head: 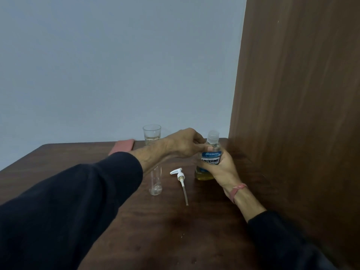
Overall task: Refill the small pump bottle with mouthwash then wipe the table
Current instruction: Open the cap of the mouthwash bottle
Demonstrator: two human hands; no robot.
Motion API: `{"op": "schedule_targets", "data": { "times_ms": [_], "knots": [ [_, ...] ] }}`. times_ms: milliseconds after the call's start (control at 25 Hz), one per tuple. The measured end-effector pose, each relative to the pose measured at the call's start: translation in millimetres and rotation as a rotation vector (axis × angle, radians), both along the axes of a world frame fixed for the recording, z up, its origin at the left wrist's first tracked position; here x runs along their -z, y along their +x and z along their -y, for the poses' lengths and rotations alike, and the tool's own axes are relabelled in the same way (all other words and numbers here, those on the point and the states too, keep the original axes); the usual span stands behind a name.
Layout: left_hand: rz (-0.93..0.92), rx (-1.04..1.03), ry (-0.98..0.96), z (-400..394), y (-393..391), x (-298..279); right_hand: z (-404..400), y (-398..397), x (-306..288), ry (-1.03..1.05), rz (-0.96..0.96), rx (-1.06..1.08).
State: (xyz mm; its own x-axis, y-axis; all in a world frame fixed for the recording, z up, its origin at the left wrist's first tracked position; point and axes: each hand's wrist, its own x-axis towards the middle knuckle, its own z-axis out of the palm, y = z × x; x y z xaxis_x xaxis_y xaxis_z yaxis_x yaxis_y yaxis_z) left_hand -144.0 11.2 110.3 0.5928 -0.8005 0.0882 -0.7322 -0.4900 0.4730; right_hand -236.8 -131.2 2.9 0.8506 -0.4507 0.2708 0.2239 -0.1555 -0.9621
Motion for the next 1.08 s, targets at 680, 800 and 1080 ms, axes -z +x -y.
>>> {"op": "schedule_targets", "data": {
  "times_ms": [680,800,1080],
  "knots": [
    [-0.185,0.095,-0.429,20.2,0.6,5.1,3.9,5.8,10.1,0.015,0.062,0.09],
    [-0.041,-0.019,-0.464,21.4,-0.7,5.6,4.8,6.7,9.9,-0.012,0.061,0.098],
    [0.168,-0.173,-0.373,38.0,-15.3,2.7,5.3,6.6,10.9,-0.033,0.066,0.103]
  ]
}}
